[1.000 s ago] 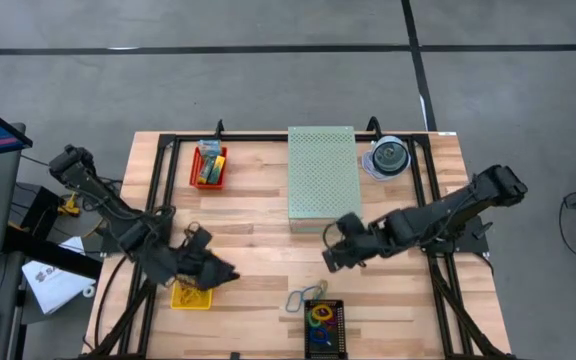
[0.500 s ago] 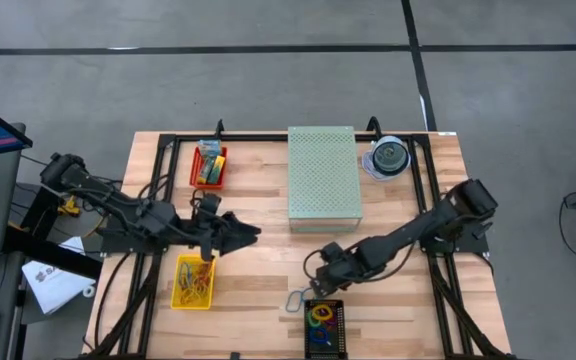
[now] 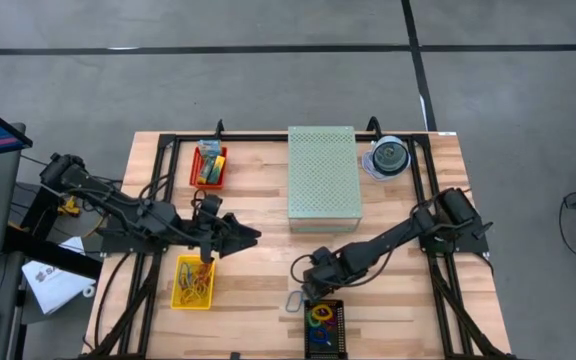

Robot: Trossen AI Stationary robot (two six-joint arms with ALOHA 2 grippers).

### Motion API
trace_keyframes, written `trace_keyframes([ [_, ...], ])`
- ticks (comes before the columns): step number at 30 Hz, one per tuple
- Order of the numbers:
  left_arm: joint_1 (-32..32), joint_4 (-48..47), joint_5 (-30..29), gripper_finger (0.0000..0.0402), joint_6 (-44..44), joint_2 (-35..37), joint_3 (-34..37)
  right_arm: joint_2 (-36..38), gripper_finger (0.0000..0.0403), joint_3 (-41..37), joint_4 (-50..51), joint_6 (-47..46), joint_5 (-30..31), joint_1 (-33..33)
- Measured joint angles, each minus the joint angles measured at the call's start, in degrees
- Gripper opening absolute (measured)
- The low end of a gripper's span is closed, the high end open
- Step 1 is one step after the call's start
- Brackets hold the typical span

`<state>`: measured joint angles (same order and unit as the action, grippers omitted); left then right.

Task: Pick & Place Office Desk Supplies
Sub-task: Put the orange rubber band into the yellow bin

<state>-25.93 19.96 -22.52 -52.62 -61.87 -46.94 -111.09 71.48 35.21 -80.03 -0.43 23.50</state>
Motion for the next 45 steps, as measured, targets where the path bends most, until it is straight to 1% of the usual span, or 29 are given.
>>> trace_keyframes([
  [5,0.00,-0.03,0.00,0.0226,-0.04,0.00,0.00,-0.81,0.0153,0.06,-0.01,0.07,0.18,-0.02],
  [9,0.00,-0.15,-0.02,0.0220,-0.02,0.00,0.00,-0.81,0.0131,0.07,0.33,0.43,0.46,-0.80],
  [12,0.00,-0.17,0.00,0.0217,0.07,0.00,0.00,-0.81,0.0098,0.07,0.10,1.30,0.78,-1.52],
  [17,0.00,-0.22,-0.02,0.0214,0.09,0.00,0.00,-0.81,0.0019,0.07,0.03,3.97,1.08,-2.52],
  [18,0.00,-0.22,-0.02,0.0214,0.09,0.00,0.00,-0.81,0.0010,0.07,-0.11,4.42,1.11,-2.60],
  [23,0.00,-0.26,-0.02,0.0214,0.11,0.00,0.00,0.36,0.0003,0.05,0.18,4.62,2.21,-2.10],
  [28,0.00,-0.73,-0.04,0.0214,0.11,0.00,0.00,5.22,0.0002,0.07,0.87,2.39,6.68,-0.63],
  [32,0.00,-0.95,-0.04,0.0214,0.13,0.00,0.00,8.77,0.0001,0.09,3.49,0.77,9.43,-0.15],
  [35,0.00,-0.96,-0.04,0.0214,0.29,0.00,0.00,8.88,0.0001,0.07,5.25,1.60,8.61,-0.37],
  [39,0.00,-0.94,-0.04,0.0214,0.32,0.00,0.00,8.70,0.0001,0.07,4.69,2.82,8.11,-0.39],
  [45,-0.02,-0.75,-0.04,0.0214,0.33,0.00,0.00,8.70,0.0013,0.07,5.67,0.65,9.51,-0.05],
])
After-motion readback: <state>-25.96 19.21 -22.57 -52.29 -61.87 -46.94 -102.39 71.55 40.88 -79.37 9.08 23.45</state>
